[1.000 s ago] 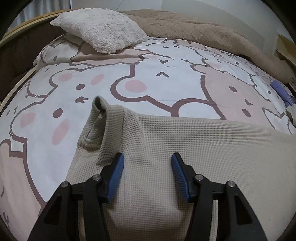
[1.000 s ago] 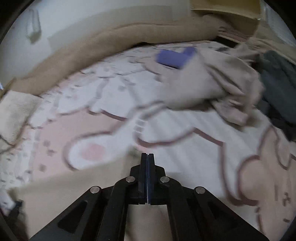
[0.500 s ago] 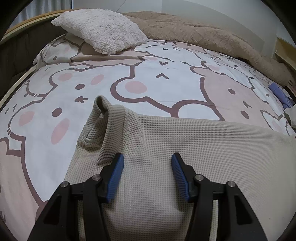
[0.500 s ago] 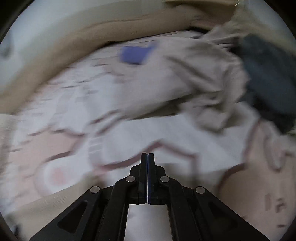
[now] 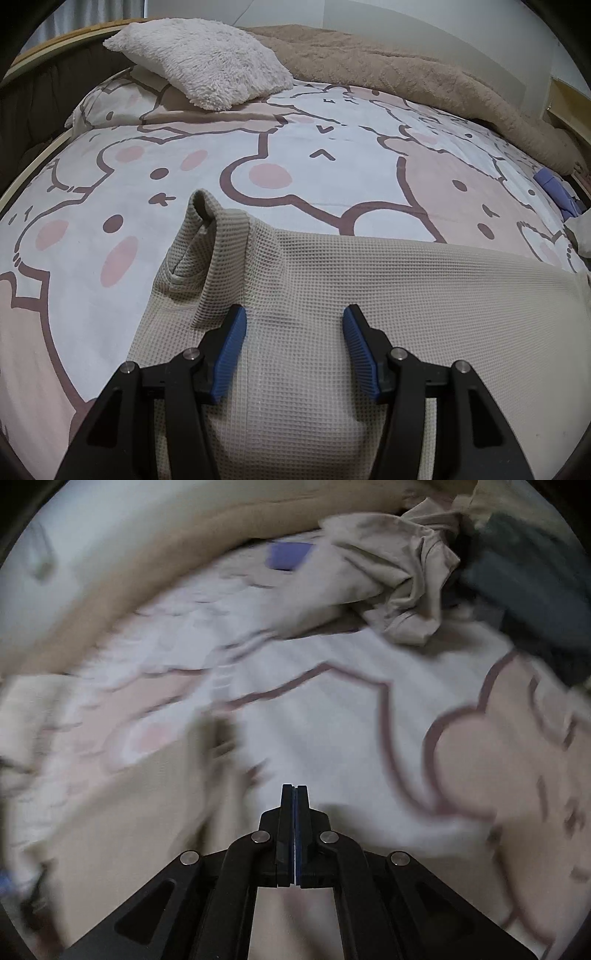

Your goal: Fold clothes

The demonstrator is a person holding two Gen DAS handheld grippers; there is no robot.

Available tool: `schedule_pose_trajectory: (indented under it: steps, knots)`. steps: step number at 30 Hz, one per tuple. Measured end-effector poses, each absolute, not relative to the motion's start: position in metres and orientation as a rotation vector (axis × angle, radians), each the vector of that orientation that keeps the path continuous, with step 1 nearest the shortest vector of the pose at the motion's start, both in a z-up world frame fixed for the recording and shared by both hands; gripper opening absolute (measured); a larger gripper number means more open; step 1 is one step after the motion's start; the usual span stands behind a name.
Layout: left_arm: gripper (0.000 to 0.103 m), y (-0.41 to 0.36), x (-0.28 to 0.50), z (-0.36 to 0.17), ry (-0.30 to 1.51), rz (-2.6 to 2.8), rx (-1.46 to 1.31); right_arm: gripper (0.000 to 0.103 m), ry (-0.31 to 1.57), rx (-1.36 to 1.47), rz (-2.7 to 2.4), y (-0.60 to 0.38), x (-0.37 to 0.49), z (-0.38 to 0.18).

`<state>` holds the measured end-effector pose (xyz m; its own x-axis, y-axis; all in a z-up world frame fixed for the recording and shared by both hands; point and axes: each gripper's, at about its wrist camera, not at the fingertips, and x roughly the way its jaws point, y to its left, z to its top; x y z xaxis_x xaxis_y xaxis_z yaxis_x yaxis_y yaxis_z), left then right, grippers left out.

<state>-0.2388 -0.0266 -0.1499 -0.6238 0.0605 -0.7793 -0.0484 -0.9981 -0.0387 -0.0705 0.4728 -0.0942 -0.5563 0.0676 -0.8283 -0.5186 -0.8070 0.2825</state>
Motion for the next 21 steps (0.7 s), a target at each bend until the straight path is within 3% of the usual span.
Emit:
schedule_pose_trajectory:
  steps: [5,9,13,15,16,17,21]
  knots:
    - [0.055,-0.010,-0.209,-0.116,-0.063,2.645,-1.305,0.000,0.857,-1.452,2.648,0.390,-0.032,-0.092]
    - [0.055,0.029,-0.154,-0.087,-0.018,2.509,-1.221,0.000,0.787,-1.523,2.475,0.387,-0.001,-0.131]
    - [0.055,0.074,-0.101,-0.077,0.016,2.368,-1.166,0.002,1.143,-1.252,2.481,0.405,0.042,-0.120]
    - [0.055,0.099,-0.082,-0.081,-0.001,2.300,-1.157,0.014,1.203,-1.189,2.539,0.400,0.054,-0.111]
    - [0.055,0.109,-0.078,-0.085,-0.011,2.276,-1.167,0.052,1.242,-1.185,2.559,0.396,0.059,-0.107]
    - [0.055,0.119,-0.074,-0.089,-0.020,2.256,-1.180,0.099,1.281,-1.174,2.543,0.393,0.062,-0.108]
    - [0.055,0.140,-0.066,-0.117,-0.056,2.197,-1.243,0.103,1.355,-1.164,2.512,0.387,0.062,-0.114]
